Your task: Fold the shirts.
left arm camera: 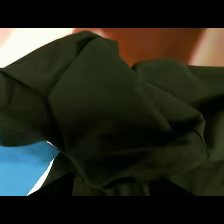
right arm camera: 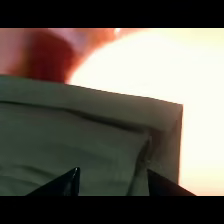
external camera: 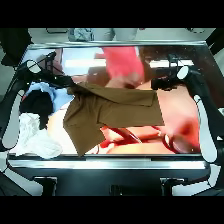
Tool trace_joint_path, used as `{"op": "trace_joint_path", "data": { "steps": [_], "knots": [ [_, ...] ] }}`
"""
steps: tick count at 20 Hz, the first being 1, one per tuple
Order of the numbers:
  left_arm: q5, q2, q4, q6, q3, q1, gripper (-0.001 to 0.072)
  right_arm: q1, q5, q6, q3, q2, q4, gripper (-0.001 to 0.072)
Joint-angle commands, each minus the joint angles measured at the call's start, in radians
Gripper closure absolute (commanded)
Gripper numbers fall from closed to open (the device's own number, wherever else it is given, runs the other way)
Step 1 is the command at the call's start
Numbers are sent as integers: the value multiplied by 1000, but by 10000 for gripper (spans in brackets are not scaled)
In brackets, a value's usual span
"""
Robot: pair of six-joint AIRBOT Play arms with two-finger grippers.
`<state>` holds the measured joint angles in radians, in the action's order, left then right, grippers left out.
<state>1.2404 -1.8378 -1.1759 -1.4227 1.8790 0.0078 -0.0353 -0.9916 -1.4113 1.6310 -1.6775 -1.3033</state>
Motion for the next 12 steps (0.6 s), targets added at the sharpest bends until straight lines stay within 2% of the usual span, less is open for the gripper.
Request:
{"op": "trace_joint_path", "data": {
  "steps": [1, 3, 4, 6, 8, 10, 12],
  "knots": [
    [250, 1, -48, 0, 55, 78, 158, -99, -151, 142, 59, 43, 18, 202],
    [390, 12, -47, -74, 29, 150, 160, -200, -343, 232, 64, 79, 17, 203],
    [436, 24, -47, -80, -19, 175, 161, -246, -465, 278, 63, 79, 10, 204],
    [427, 87, -48, -51, -193, 198, 177, -303, -606, 329, 11, 79, -6, 202],
    [333, 175, -43, -2, -425, 200, 178, -322, -668, 361, -72, 79, -9, 198],
    [264, 234, -35, 39, -595, 201, 178, -315, -666, 374, -152, 79, 16, 97],
    [216, 256, -21, 66, -705, 203, 178, -306, -642, 382, -217, 79, 56, 96]
  ]
}}
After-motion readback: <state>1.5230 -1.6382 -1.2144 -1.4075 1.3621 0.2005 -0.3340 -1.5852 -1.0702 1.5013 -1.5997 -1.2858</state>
